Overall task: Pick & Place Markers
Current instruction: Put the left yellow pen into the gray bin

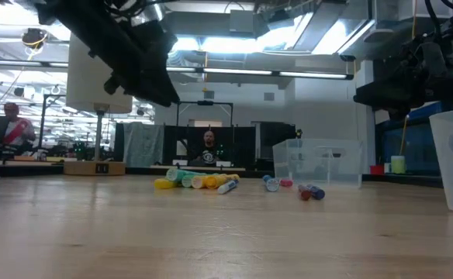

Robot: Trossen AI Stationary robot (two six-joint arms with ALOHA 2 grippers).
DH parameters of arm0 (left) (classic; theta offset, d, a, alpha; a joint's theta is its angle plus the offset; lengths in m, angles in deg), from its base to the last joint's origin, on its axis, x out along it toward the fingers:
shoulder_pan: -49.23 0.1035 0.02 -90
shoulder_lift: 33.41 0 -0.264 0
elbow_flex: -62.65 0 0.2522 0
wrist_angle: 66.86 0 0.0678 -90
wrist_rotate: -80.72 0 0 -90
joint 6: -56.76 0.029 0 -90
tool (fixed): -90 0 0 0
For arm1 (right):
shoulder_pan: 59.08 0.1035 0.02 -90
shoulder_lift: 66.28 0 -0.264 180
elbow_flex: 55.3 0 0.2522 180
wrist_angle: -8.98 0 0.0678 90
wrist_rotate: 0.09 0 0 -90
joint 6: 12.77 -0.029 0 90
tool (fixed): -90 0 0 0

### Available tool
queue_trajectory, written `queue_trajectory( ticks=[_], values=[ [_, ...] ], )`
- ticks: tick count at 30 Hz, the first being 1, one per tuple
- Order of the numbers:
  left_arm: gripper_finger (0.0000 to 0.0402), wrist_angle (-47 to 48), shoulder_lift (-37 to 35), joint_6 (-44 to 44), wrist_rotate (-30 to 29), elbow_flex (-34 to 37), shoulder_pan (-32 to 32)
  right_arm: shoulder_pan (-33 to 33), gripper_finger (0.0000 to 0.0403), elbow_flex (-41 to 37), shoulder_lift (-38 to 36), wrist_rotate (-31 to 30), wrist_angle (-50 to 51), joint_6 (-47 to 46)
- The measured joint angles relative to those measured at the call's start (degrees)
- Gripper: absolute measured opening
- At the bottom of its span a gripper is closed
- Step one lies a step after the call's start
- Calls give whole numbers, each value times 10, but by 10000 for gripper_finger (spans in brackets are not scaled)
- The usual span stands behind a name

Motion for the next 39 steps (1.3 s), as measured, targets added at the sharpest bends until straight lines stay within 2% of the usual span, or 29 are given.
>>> queue_trajectory(
  ticks=[7, 12, 22, 35, 39],
  values=[
    [120, -1, 4, 2, 29, 0, 22, 0, 136, 0, 0, 0, 0, 0],
    [120, -4, 4, 43, 44, 0, 26, 0, 136, 0, 0, 0, 0, 0],
    [120, 6, 8, -8, 41, 0, 35, 0, 136, 0, 0, 0, 0, 0],
    [120, 13, 96, -39, 61, 0, 68, 0, 136, 0, 0, 0, 0, 1],
    [120, 11, 105, -63, 90, 0, 82, 0, 136, 0, 0, 0, 0, 0]
  ],
)
